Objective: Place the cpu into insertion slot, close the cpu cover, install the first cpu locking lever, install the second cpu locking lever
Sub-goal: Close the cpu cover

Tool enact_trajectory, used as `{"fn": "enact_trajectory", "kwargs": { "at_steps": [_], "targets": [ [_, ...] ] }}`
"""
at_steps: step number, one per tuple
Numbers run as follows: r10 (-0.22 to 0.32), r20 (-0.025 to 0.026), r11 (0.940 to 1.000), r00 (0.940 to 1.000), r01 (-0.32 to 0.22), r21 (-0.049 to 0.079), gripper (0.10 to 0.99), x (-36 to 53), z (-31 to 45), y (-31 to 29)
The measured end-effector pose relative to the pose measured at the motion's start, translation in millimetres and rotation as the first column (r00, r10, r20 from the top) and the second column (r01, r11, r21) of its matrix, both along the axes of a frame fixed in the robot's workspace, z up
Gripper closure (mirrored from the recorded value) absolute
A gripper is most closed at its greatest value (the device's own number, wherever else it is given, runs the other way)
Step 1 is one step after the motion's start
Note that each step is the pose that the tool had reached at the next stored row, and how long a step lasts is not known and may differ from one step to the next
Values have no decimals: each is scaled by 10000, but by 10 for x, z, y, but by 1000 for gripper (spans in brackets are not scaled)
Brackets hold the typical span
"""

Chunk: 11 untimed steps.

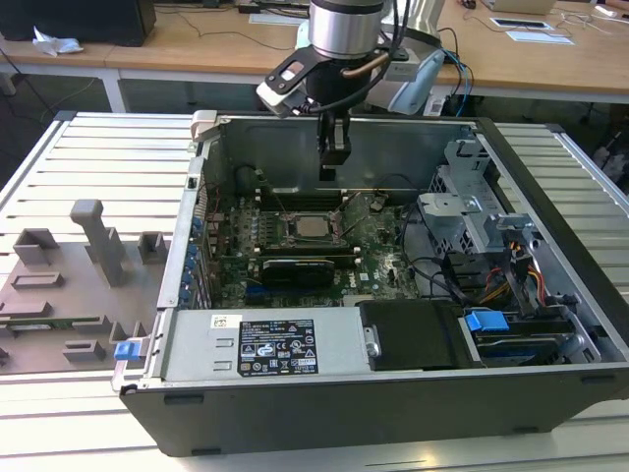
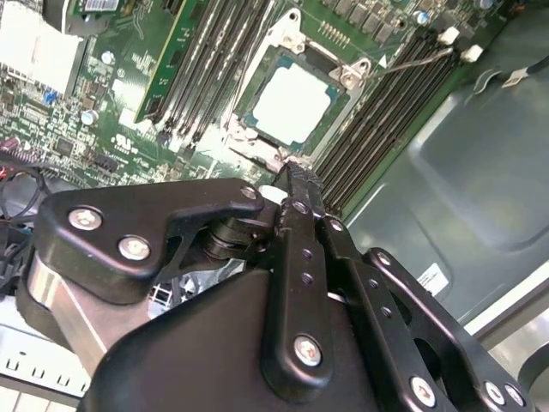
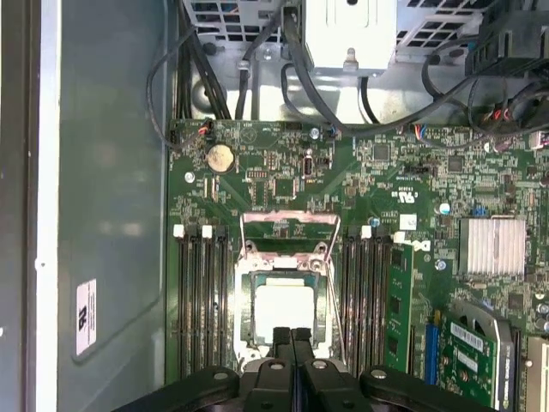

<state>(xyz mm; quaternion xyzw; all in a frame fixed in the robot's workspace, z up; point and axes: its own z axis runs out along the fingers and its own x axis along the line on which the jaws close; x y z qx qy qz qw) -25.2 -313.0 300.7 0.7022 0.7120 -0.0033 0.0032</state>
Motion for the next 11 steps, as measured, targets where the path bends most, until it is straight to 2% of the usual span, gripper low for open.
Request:
{"fn": "enact_trajectory", "kwargs": {
  "at_steps": [3, 8, 11],
  "targets": [
    [-1, -10, 10000, 10000, 1, 0, 980, 76, 0, 0],
    [-1, -39, 10000, 10000, 1, 0, 980, 267, 0, 0],
    [-1, -44, 10000, 10000, 1, 0, 980, 333, 0, 0]
  ]
}}
